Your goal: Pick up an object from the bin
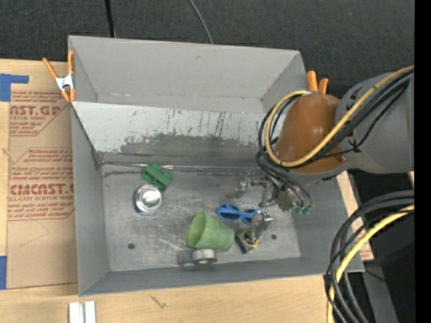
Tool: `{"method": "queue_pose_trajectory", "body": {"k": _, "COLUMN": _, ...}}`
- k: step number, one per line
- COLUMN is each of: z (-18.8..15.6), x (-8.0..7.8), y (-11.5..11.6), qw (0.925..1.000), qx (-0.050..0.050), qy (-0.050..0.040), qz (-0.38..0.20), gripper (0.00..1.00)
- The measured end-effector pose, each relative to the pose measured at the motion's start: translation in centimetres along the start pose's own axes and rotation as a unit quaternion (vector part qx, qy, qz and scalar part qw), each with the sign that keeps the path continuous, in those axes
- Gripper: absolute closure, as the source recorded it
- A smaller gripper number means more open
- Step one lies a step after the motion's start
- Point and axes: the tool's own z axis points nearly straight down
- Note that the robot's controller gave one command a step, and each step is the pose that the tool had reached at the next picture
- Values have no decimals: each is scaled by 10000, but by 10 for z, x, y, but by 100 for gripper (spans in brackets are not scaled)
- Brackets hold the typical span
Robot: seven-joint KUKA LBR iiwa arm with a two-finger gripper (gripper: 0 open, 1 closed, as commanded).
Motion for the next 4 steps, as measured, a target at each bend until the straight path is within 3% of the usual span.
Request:
{"method": "queue_pose_trajectory", "body": {"k": 1, "z": -4, "x": -2, "y": -1, "qw": 10000, "qx": 10, "qy": -33, "qz": 5, "gripper": 100}}
{"method": "queue_pose_trajectory", "body": {"k": 2, "z": -96, "x": 6, "y": -1, "qw": 9999, "qx": 24, "qy": -77, "qz": 124, "gripper": 100}}
{"method": "queue_pose_trajectory", "body": {"k": 3, "z": -91, "x": 8, "y": 0, "qw": 9999, "qx": 14, "qy": -39, "qz": 124, "gripper": 0}}
{"method": "queue_pose_trajectory", "body": {"k": 4, "z": 20, "x": 12, "y": 11, "qw": 10000, "qx": 12, "qy": -25, "qz": 41, "gripper": 0}}
